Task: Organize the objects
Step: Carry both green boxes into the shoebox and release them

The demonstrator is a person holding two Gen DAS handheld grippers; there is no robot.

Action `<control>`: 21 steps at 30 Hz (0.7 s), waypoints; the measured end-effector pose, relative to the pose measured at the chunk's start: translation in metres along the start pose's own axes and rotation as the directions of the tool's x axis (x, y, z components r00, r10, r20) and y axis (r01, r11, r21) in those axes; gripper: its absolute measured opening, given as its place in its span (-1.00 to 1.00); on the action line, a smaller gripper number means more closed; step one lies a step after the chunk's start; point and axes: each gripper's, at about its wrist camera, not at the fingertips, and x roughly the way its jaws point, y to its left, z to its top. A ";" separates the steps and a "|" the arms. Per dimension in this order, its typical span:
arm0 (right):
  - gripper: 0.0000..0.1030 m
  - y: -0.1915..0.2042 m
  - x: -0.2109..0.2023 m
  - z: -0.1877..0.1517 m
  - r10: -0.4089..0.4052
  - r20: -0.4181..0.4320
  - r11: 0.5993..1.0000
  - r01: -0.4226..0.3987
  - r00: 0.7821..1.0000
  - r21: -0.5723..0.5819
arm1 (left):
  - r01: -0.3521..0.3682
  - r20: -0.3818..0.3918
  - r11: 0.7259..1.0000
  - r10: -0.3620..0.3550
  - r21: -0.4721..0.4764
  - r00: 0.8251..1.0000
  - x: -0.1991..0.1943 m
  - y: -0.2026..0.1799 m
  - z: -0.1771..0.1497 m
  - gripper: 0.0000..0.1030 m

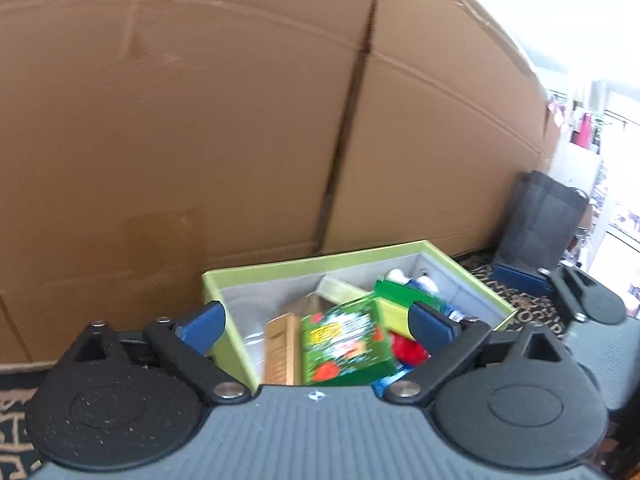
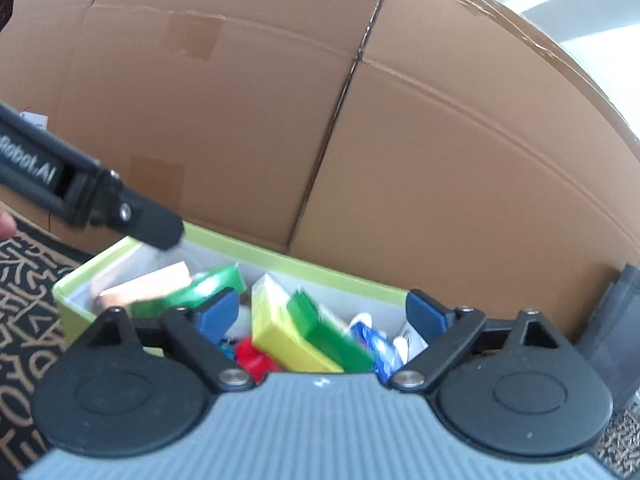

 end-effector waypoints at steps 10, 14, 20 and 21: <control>1.00 -0.015 -0.041 -0.009 0.051 -0.069 0.983 -0.038 0.996 0.178 | -0.065 -0.024 0.998 0.064 -0.013 0.998 -0.031 0.002 -0.008 0.96; 1.00 -0.021 -0.069 -0.001 0.067 -0.112 0.964 -0.035 0.992 0.264 | -0.128 -0.024 0.992 0.129 0.015 0.991 -0.059 -0.006 -0.019 0.96; 1.00 -0.015 -0.109 -0.010 0.080 -0.164 0.921 -0.010 0.983 0.390 | -0.230 -0.045 0.972 0.232 0.053 0.972 -0.096 -0.023 -0.045 0.96; 1.00 -0.013 -0.114 -0.013 0.080 -0.173 0.914 -0.003 0.982 0.405 | -0.234 -0.051 0.970 0.238 0.062 0.970 -0.100 -0.025 -0.050 0.96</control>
